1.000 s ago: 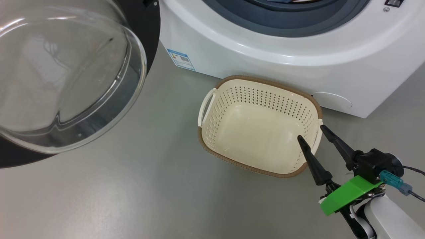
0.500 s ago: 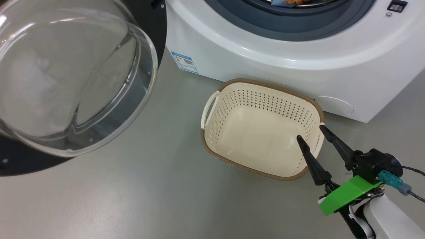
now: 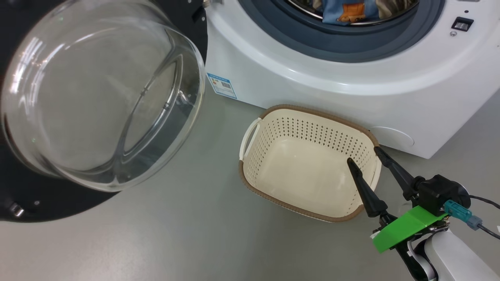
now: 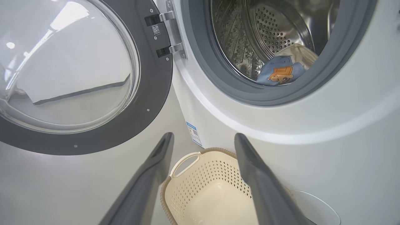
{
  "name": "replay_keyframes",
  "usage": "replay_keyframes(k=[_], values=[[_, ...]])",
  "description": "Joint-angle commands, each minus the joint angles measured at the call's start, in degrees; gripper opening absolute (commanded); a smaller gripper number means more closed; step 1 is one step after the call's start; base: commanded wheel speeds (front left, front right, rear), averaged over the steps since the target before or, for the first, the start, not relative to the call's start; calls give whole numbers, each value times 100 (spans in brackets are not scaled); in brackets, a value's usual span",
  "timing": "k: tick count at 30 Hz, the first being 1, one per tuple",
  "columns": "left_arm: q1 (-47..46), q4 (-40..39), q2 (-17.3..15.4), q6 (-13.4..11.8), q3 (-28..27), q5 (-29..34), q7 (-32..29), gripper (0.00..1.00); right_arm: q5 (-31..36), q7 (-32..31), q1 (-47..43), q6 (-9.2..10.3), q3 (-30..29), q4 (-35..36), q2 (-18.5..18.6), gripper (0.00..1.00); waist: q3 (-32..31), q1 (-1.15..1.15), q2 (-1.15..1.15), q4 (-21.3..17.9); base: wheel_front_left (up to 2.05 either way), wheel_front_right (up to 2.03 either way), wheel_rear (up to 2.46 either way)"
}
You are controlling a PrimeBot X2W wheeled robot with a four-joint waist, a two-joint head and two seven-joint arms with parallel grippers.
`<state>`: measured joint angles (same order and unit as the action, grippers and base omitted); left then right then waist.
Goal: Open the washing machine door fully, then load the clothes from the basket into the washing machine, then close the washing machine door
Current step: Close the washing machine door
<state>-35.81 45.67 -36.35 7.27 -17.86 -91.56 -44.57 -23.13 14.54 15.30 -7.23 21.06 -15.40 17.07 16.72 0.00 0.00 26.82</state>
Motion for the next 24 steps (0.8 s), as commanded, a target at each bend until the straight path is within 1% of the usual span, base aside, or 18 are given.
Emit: replay_keyframes(k=[1, 10, 17, 24], values=[[138, -219, -285, 22, -10, -18, -214, 0, 20, 46, -72, -25, 52, 126, -37, 100, -94, 0, 0, 27, 0, 0, 0], [463, -781, -187, 22, 127, -61, -799, 0, -8, 46, -196, -25, -96, 146, -88, 100, -315, 0, 0, 95, 0, 0, 0], [764, -1454, -37, 22, 228, -109, -1218, 0, -12, 46, -273, -25, -236, 167, -98, 100, -450, 0, 0, 136, 0, 0, 0], [1066, -2100, 85, 22, 327, -105, -1539, 0, -6, 46, -349, -25, -331, 179, -180, 100, -620, 0, 0, 81, 0, 0, 0]])
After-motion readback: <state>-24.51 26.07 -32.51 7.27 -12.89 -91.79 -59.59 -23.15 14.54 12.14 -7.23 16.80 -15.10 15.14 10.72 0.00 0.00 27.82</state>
